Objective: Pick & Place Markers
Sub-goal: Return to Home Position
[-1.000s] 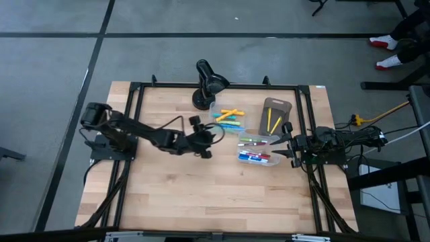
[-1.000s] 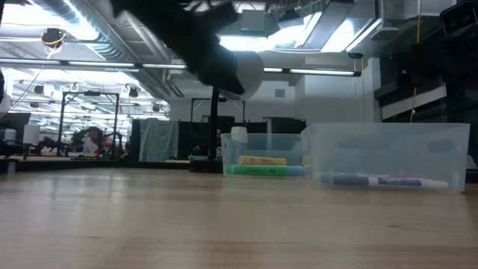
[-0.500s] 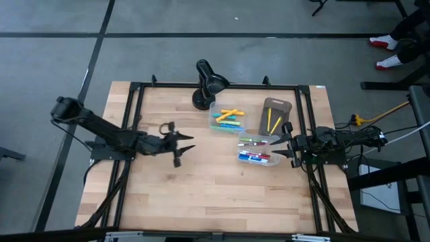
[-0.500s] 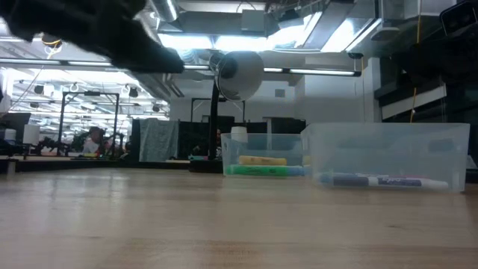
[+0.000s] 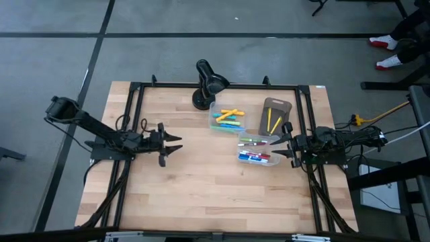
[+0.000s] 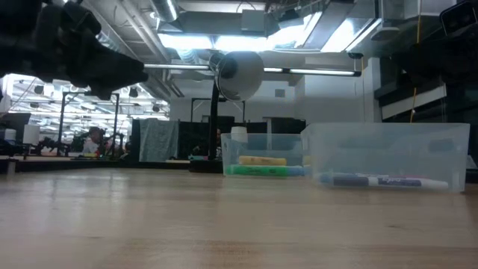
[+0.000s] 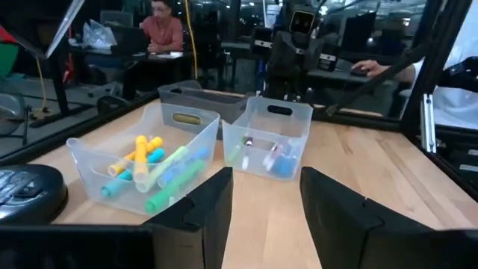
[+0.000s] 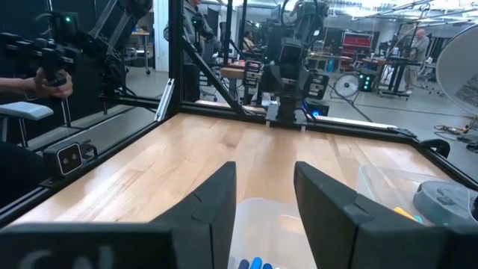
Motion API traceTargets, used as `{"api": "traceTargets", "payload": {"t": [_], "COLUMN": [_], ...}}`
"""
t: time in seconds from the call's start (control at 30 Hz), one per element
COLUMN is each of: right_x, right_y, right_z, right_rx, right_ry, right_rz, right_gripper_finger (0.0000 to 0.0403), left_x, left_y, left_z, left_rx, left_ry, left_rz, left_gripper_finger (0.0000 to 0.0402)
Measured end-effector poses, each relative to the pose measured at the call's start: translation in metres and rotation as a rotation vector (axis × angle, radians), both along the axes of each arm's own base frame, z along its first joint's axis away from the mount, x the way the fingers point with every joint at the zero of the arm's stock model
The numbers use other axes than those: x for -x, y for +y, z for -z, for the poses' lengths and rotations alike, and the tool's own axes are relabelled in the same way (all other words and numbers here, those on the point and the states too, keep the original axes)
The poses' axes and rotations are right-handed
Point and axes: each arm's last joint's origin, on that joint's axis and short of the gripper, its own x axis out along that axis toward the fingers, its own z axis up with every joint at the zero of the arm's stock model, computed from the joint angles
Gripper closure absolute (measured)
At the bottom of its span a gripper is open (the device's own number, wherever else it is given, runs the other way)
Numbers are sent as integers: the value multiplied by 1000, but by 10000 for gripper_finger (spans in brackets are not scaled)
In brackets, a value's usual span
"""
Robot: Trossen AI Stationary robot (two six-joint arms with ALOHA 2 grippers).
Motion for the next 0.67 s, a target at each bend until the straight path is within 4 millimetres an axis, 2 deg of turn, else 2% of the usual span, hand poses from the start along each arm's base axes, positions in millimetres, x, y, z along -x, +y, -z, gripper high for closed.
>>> {"api": "traceTargets", "payload": {"t": [0.67], "right_x": [0], "right_y": [0], "right_z": [0], "right_rx": [0], "right_ry": [0], "right_rz": [0], "right_gripper_finger": [267], "left_x": [0], "left_y": [10], "left_z": [-6], "left_rx": [-5], "left_ry": [-43], "left_rz": [-27], "left_gripper_finger": [253]}}
